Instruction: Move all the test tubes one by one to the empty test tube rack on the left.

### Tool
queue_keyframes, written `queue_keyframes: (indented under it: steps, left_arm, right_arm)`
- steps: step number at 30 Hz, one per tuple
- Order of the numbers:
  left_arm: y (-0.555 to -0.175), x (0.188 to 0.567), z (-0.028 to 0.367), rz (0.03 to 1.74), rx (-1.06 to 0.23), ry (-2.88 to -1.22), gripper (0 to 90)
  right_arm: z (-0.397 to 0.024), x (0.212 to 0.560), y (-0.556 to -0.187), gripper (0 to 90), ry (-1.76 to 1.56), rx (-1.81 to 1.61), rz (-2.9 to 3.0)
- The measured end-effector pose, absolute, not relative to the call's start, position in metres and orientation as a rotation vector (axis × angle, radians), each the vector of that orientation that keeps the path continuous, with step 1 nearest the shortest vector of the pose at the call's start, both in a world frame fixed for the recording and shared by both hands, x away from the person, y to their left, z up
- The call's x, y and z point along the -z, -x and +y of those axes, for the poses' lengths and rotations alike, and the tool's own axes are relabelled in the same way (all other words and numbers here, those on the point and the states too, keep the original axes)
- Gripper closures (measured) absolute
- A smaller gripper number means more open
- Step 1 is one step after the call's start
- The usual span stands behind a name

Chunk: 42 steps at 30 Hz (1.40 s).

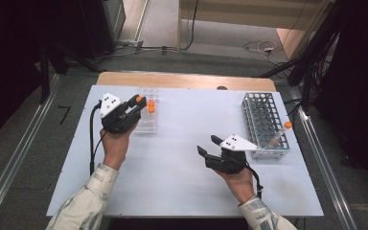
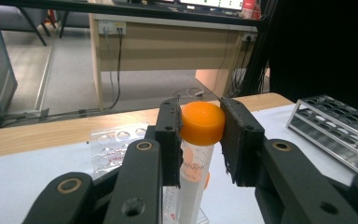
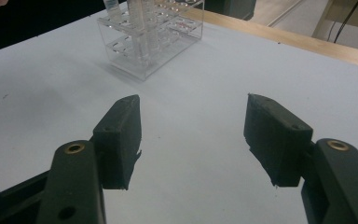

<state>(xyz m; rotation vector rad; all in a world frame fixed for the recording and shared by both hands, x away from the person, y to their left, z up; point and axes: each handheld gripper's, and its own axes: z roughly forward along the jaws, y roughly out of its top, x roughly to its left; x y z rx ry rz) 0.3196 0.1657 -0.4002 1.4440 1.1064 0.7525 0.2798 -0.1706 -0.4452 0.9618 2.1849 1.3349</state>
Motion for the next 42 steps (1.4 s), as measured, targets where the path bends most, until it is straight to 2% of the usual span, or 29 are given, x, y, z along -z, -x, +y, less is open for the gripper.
queue_keyframes:
  steps: [42]
  left_arm:
    - [-0.342,0.427,0.161,1.192,-0.766,-1.502,68.5]
  right_arm:
    - [-0.169,0.446,-0.279,34.7,-0.950,-1.326,2.186]
